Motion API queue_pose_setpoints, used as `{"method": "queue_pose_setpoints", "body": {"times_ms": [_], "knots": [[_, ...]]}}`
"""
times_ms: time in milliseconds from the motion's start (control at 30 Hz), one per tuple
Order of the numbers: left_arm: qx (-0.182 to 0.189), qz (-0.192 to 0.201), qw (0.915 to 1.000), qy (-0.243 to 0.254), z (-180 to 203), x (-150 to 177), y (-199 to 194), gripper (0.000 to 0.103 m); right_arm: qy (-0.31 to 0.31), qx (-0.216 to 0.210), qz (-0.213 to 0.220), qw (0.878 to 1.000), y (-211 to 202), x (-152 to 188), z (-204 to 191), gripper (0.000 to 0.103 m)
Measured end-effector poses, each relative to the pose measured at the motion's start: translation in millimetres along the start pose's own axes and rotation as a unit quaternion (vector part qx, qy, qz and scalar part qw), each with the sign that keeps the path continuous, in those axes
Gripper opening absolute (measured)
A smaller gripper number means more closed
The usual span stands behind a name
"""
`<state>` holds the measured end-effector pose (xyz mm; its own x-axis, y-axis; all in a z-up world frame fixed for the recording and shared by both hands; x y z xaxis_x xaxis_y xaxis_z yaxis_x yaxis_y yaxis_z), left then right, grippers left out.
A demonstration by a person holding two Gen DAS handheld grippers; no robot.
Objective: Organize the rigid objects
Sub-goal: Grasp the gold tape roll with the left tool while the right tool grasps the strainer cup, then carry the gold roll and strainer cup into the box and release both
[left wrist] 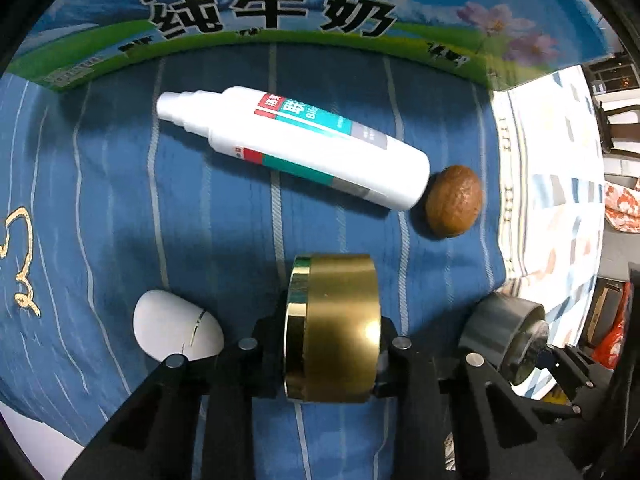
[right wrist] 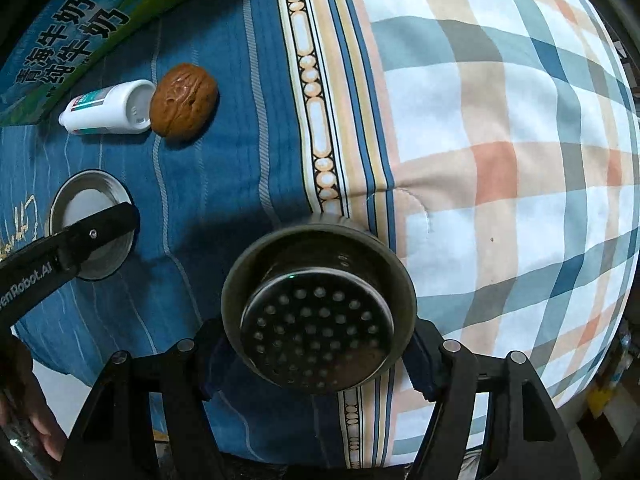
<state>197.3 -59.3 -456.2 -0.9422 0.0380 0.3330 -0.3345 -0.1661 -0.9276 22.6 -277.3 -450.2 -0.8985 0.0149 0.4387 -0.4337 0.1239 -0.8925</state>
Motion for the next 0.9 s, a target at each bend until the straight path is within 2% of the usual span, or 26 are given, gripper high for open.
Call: {"method": "queue_pose_setpoints", "body": {"times_ms": [133, 300, 400, 567, 667, 767, 900], "knots": [[0.0, 0.021, 0.9998, -0.002, -7, 17, -20, 0.026, -0.007, -0.005, 0.013, 1.0, -21, -2, -11, 0.072], [0.027, 0.053, 0.9982, -0.003, -10, 35, -64, 0.026, -0.026, -0.031, 0.037, 0.998, -59, 3, -25, 0.072], [0.049, 0.084, 0.9952, -0.004, -11, 40, -103, 0.026, -0.043, -0.046, 0.064, 0.996, -94, 6, -39, 0.072], [0.082, 0.149, 0.9854, -0.001, -5, 32, -184, 0.026, -0.079, -0.075, 0.119, 0.987, -171, 4, -69, 0.072], [0.093, 0.178, 0.9796, 0.003, 7, 9, -221, 0.026, -0.095, -0.086, 0.144, 0.981, -212, -7, -88, 0.072], [0.087, 0.201, 0.9758, 0.005, 6, -20, -252, 0.026, -0.105, -0.083, 0.167, 0.977, -249, -35, -104, 0.072], [0.069, 0.203, 0.9767, -0.007, -7, -75, -260, 0.026, -0.104, -0.052, 0.18, 0.977, -264, -87, -123, 0.072]]}}
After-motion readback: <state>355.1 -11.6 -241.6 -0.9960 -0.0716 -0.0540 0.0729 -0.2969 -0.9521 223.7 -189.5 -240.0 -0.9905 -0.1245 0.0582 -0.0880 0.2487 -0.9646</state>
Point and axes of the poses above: each gripper's, at about its wrist camera, not at the fingertips, and y roughly the way its jaws point, z to its right, x to its underside, the point moved 9 cm from there along y, roughly the way its jaws point, and after that the axes turned 13 degrees about -z, right-handed, at the moved point
